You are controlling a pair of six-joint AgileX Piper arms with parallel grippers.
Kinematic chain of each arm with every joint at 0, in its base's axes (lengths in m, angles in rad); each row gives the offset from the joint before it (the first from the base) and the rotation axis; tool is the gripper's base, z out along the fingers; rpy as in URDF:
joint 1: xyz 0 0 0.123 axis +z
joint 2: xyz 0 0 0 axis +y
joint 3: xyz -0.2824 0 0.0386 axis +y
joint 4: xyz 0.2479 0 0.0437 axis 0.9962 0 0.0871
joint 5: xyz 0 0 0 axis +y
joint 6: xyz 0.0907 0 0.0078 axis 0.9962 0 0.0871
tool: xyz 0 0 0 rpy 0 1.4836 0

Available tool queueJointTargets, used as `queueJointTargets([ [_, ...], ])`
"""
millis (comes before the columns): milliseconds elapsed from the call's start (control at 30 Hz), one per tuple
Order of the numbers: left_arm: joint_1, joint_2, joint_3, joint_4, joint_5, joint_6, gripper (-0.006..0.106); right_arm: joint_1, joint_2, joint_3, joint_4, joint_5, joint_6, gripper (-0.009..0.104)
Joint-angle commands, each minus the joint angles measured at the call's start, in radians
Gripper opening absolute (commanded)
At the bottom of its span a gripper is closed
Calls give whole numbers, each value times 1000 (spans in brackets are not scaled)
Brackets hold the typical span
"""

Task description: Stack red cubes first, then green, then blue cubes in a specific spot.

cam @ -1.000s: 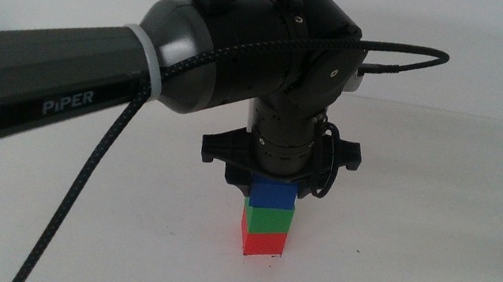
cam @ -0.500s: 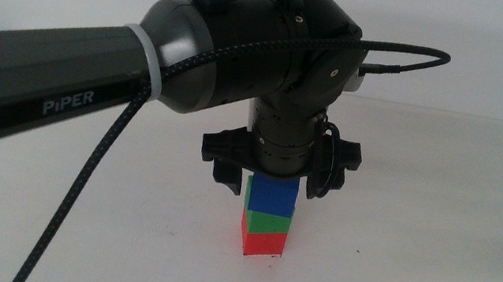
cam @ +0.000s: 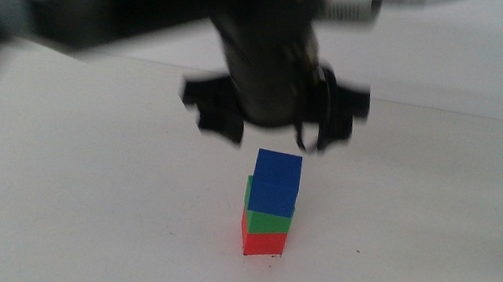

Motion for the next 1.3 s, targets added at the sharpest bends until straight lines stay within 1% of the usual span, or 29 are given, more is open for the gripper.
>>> queueJointTargets([
  [0, -7, -109, -8, 4, 1, 49, 94, 2, -3, 5, -4, -8, -2, 88],
  [67, -7, -177, -8, 12, 1, 95, 94, 2, -3, 5, -4, -8, -2, 88],
  [133, -7, -251, -8, 46, 1, 181, 94, 2, -3, 5, -4, -8, -2, 88],
  [267, -7, -379, -6, 145, 1, 398, 94, 2, -3, 5, -4, -8, -2, 88],
  [367, 2, -469, -6, 199, 1, 480, 94, 2, -3, 5, -4, -8, -2, 88],
  [400, 29, -504, 0, 204, 1, 505, 94, 2, -3, 5, -4, -8, -2, 88],
  [433, 62, -542, 7, 197, 1, 527, 94, 2, -3, 5, -4, -8, -2, 88],
  [467, 116, -578, 19, 158, 1, 566, 94, 2, -3, 5, -4, -8, -2, 88],
  [533, 247, -645, 62, 58, 1, 666, 94, 2, -3, 5, -8, -8, -2, 88],
  [567, 334, -688, 91, 5, 1, 736, 94, 2, -3, 5, -6, -8, -2, 88],
  [600, 423, -733, 127, -56, -36, 803, 94, 2, -3, 5, -2, -8, -2, 88],
  [667, 578, -815, 194, -144, -102, 888, 94, 2, -3, 5, -2, -8, -2, 88],
  [767, 702, -917, 275, -148, -165, 901, 94, 2, -3, 5, -4, -8, -2, 88],
  [867, 738, -967, 303, -172, -168, 901, 94, 2, -3, 5, -4, -8, -2, 88],
  [1033, 738, -999, 303, -205, -171, 899, 94, 2, -3, 5, -4, -8, -2, 88],
  [1133, 738, -1008, 301, -254, -170, 899, 94, 2, -3, 5, -4, -8, -2, 88],
  [1267, 738, -1010, 301, -251, -173, 897, 94, 2, -3, 5, -4, -8, -2, 88],
])
